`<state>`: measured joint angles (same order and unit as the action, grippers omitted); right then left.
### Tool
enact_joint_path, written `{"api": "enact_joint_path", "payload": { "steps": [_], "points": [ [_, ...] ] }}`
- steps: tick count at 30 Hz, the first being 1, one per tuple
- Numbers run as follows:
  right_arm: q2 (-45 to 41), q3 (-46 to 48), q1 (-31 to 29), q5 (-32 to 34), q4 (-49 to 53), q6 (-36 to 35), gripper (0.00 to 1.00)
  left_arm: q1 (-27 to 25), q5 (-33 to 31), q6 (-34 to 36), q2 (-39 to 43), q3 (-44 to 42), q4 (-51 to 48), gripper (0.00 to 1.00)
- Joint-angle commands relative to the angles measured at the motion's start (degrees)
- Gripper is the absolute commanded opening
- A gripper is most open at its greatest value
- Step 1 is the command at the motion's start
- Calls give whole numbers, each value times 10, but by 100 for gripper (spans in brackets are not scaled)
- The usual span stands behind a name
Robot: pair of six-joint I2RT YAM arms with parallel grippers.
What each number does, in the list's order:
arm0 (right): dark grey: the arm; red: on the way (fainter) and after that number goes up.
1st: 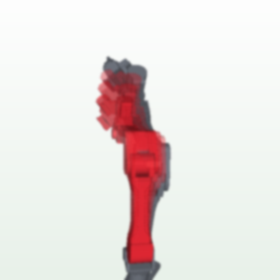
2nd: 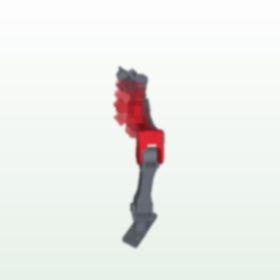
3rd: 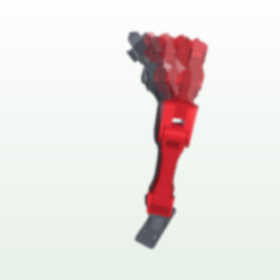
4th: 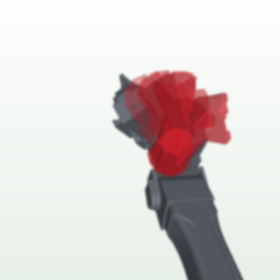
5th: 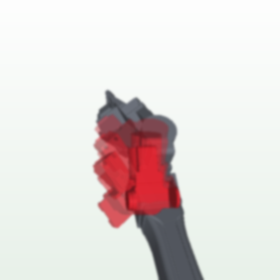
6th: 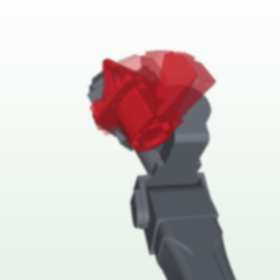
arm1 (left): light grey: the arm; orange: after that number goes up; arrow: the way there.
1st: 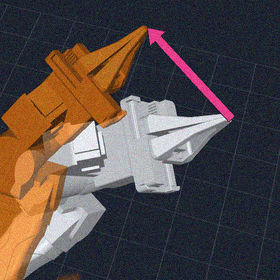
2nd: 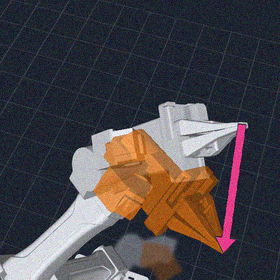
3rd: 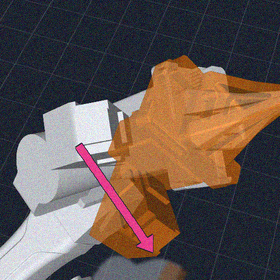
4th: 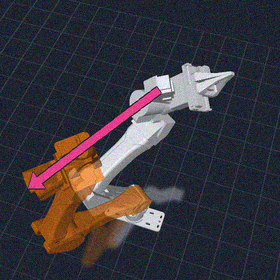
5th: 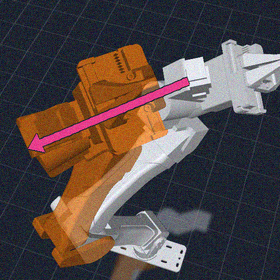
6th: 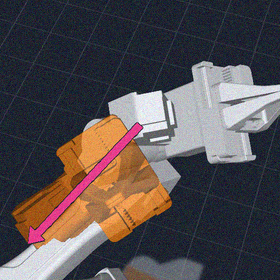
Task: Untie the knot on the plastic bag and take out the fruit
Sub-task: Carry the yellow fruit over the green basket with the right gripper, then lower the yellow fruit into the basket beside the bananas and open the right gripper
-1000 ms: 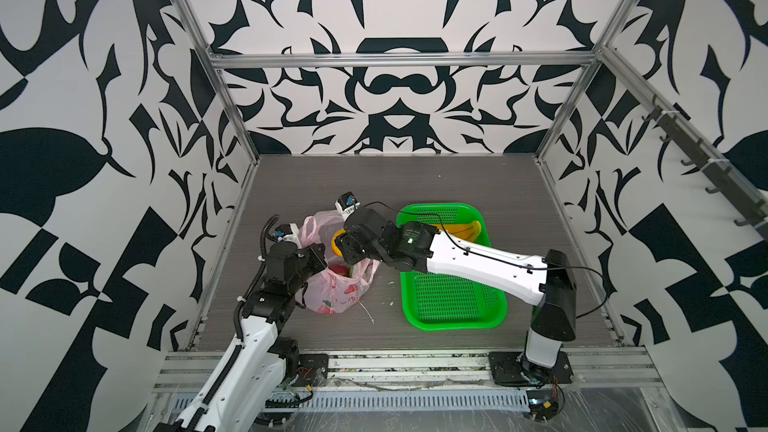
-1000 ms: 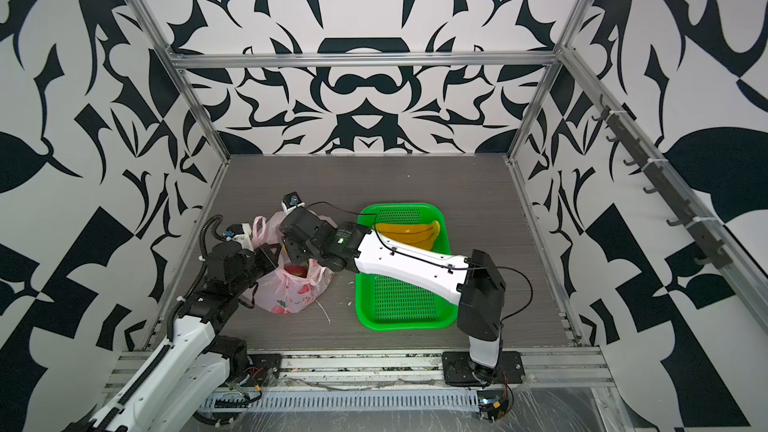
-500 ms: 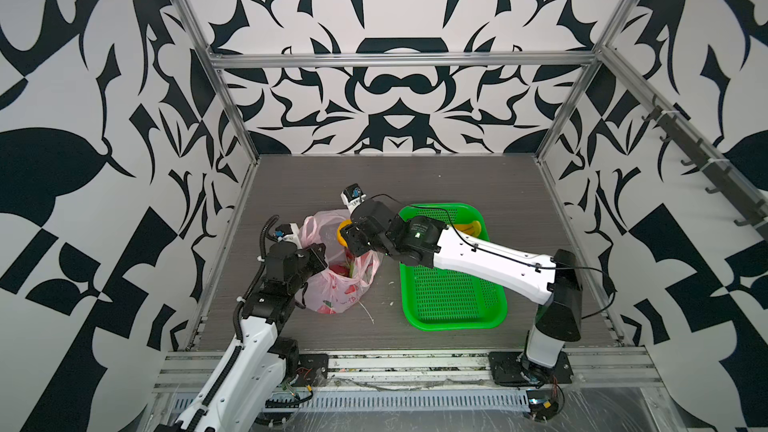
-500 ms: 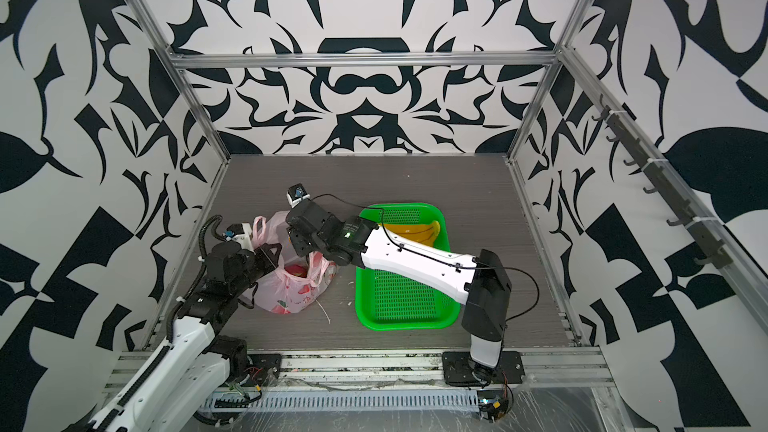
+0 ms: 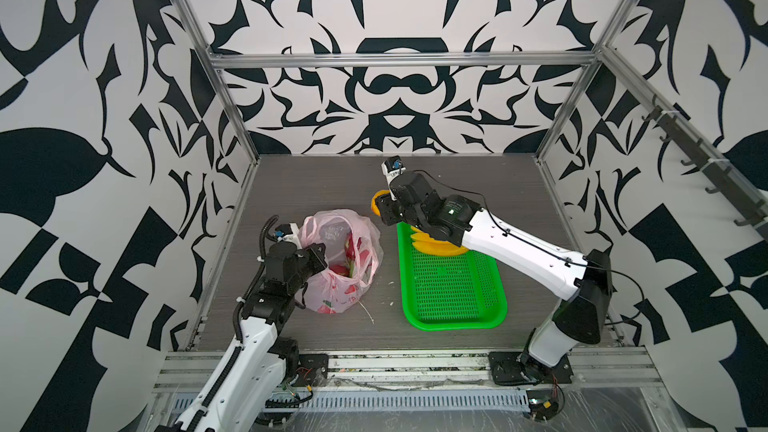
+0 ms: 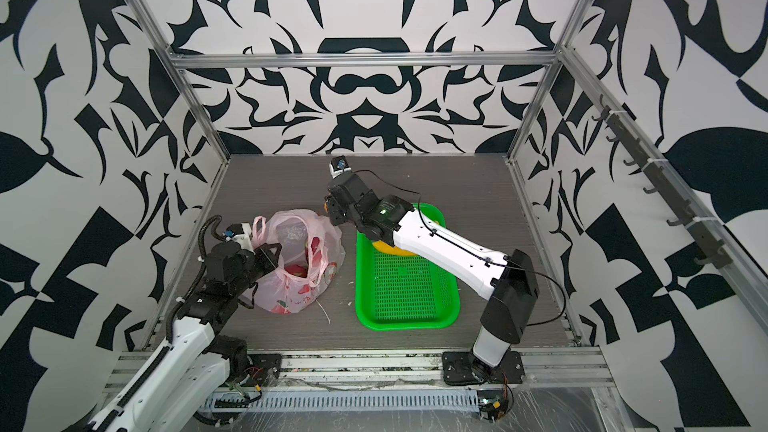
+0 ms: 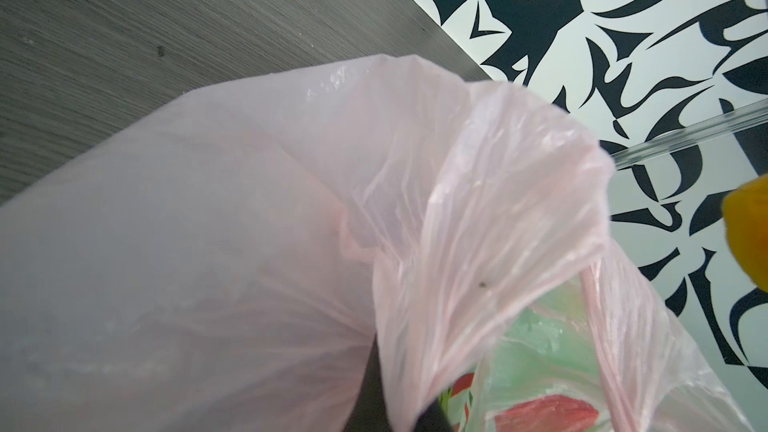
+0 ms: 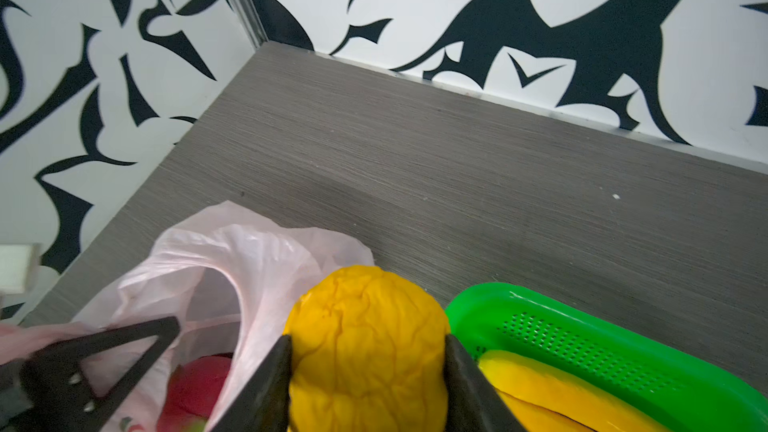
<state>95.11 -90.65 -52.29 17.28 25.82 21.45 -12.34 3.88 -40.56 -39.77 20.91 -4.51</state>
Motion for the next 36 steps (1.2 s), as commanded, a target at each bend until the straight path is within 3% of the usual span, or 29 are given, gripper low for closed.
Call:
{"api": "enact_joint_path", "payload": {
  "steps": [1,16,36],
  "points": [
    [-33,27,9,16,-8,-1,35,1,0,2,3,20,4,0],
    [-107,190,12,43,26,76,34,1,-9,25,0,30,-6,0],
    [-85,289,10,23,-9,153,34,1,-4,46,-24,33,5,0]
  ]
}}
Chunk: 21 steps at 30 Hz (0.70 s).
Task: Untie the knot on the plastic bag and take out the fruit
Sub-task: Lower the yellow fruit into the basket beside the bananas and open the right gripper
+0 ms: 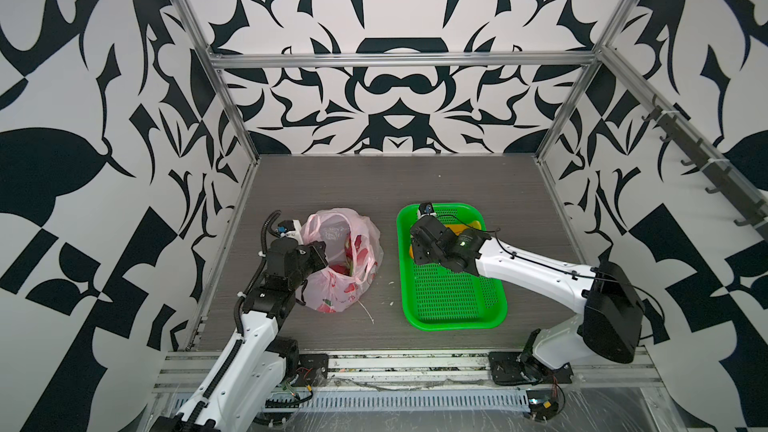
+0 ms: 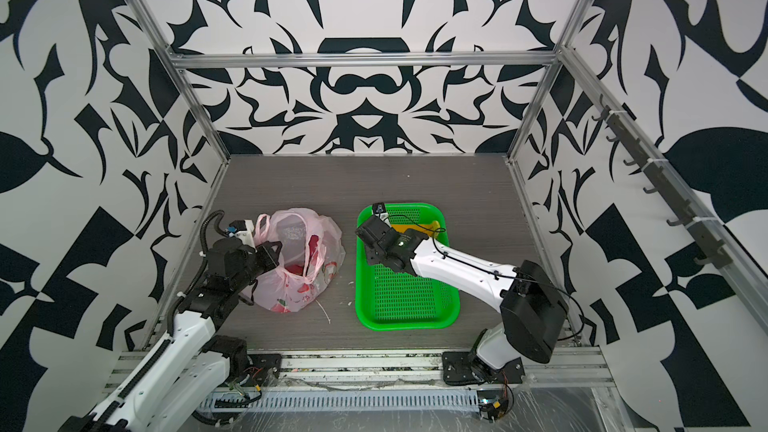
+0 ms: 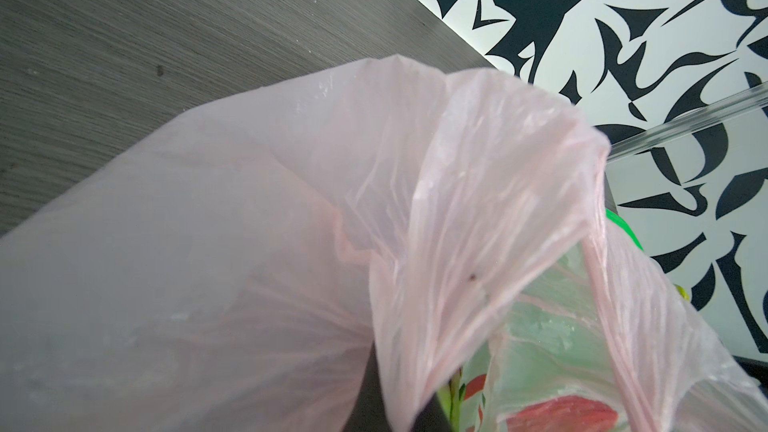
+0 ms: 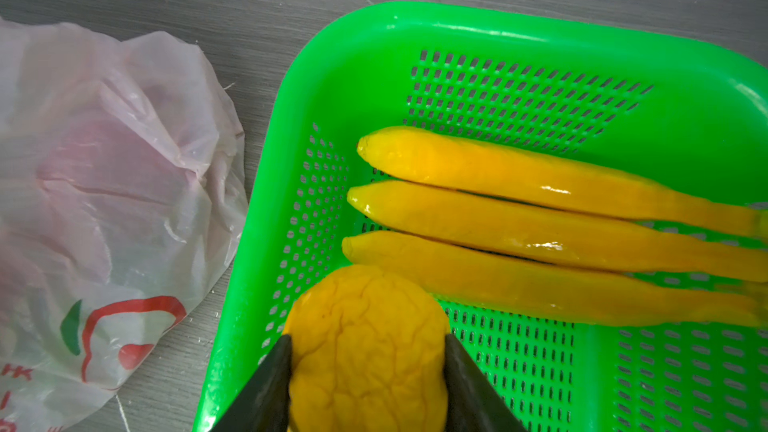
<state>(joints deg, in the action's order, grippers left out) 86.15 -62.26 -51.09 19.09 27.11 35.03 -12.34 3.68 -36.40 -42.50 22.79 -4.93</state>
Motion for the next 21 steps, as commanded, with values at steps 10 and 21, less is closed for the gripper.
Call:
{"api": "enact_joint_path", "payload": {
  "steps": [10,21],
  "points": [
    [21,24,-2,-11,-43,38,34,1,0,4,4,11,9,0],
    [29,43,-3,-15,-49,51,34,2,-1,4,3,8,13,0]
  ]
}}
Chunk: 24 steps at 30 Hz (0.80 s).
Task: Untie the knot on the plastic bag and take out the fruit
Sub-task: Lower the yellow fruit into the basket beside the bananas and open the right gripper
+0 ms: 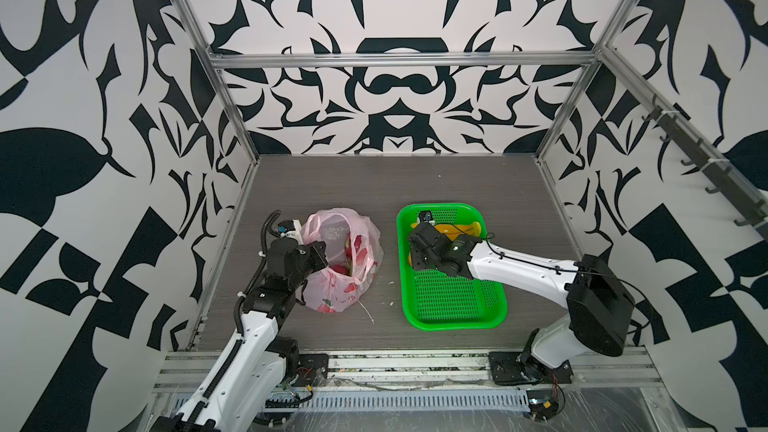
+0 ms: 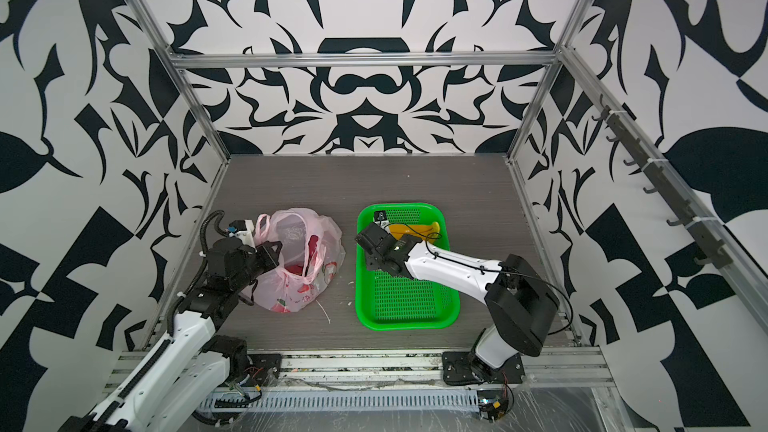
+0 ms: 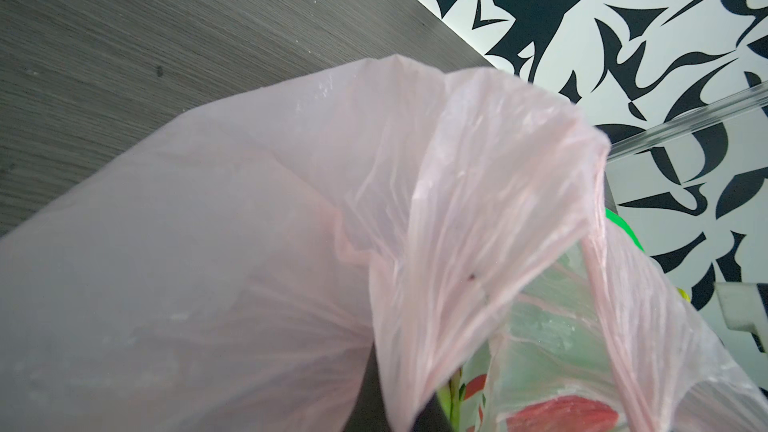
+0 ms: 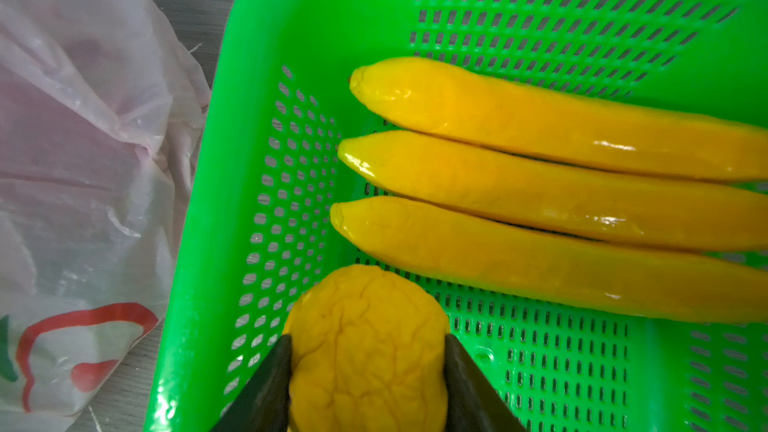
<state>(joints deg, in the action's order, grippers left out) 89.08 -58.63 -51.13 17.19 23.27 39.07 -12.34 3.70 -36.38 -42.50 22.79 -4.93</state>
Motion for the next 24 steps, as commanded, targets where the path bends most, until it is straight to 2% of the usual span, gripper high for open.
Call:
{"api": "enact_joint_path", "payload": {
  "steps": [1,15,24],
  "points": [
    [1,8,-3,3,-11,11,34,1,-2,3,2,8,13,0],
    [24,12,-3,-14,-19,17,37,1,0,3,-8,8,19,0],
    [44,10,-3,-23,-22,17,42,2,0,4,-8,9,17,0]
  ]
}}
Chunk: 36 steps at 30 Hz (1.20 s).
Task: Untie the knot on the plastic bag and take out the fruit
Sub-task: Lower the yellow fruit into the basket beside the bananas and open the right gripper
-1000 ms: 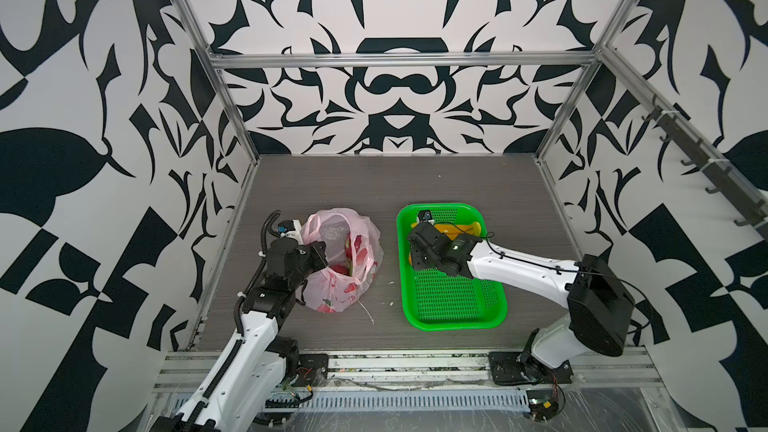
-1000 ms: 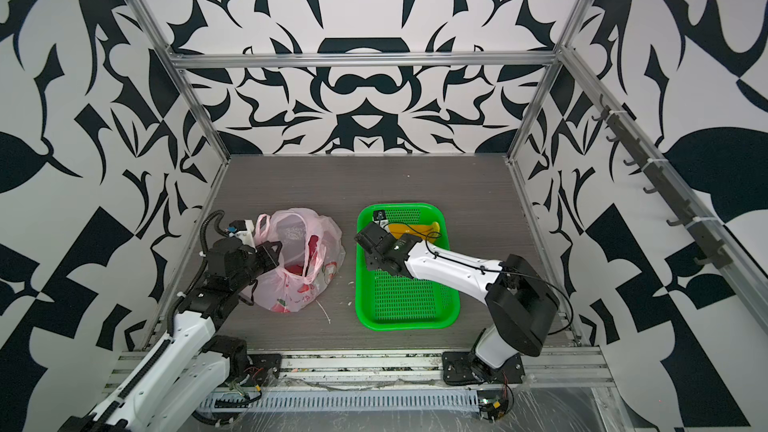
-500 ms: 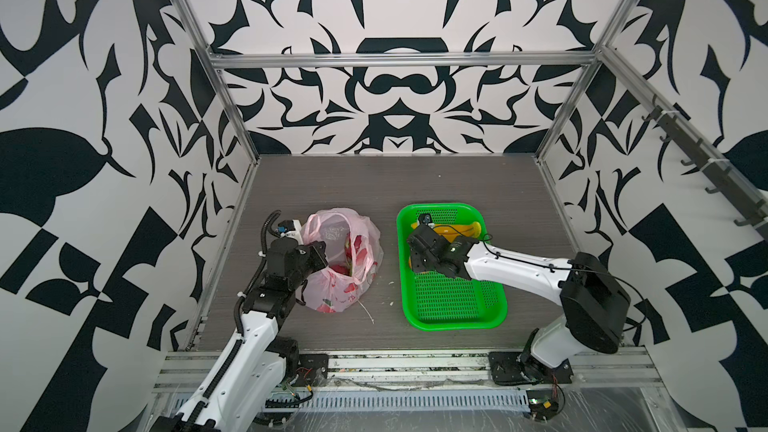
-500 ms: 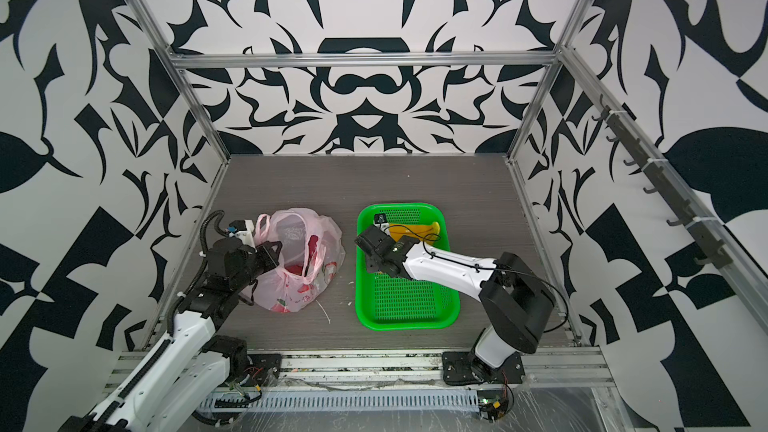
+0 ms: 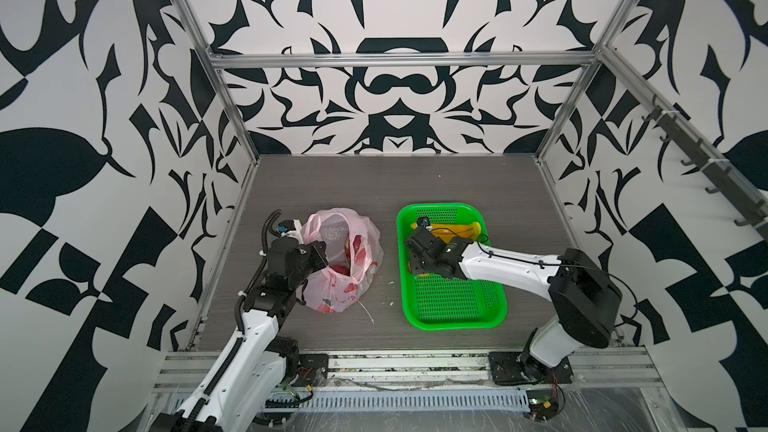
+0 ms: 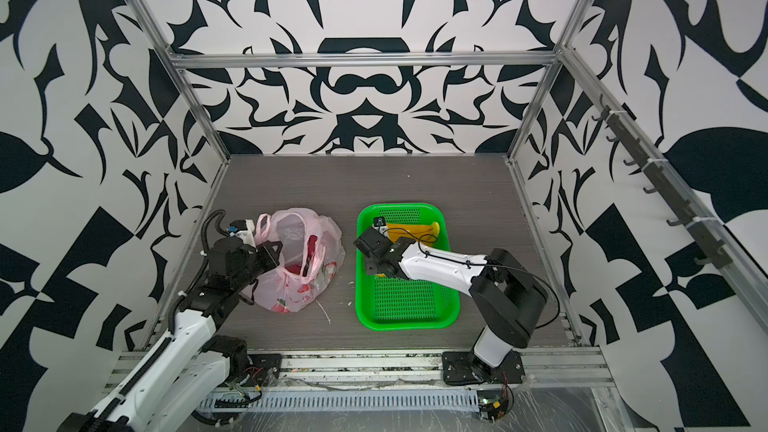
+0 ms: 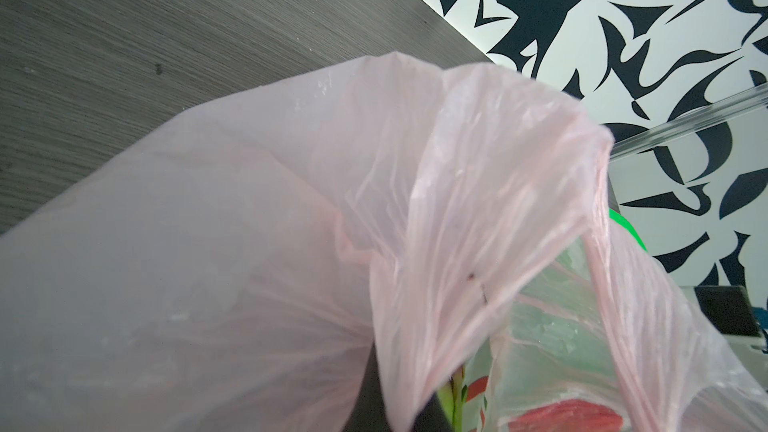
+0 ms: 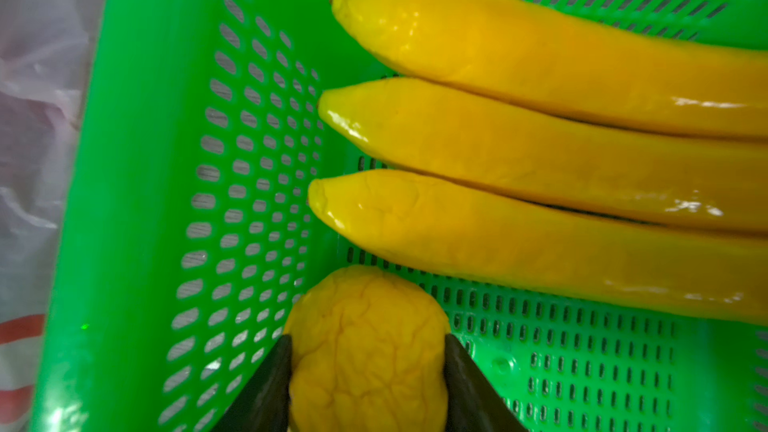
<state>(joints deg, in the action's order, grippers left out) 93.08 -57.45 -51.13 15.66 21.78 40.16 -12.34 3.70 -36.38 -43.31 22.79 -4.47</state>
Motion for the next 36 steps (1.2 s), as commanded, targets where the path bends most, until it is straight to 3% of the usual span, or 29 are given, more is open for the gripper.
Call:
{"api": "enact_joint_path", "payload": {
  "steps": [1,15,36],
  "points": [
    [6,-3,-3,-9,-6,6,43,1,-1,5,0,8,12,0],
    [5,-12,-3,1,9,5,62,2,-2,4,0,3,13,0],
    [-18,-24,-6,11,29,6,69,1,5,19,-18,12,24,0]
  ]
}}
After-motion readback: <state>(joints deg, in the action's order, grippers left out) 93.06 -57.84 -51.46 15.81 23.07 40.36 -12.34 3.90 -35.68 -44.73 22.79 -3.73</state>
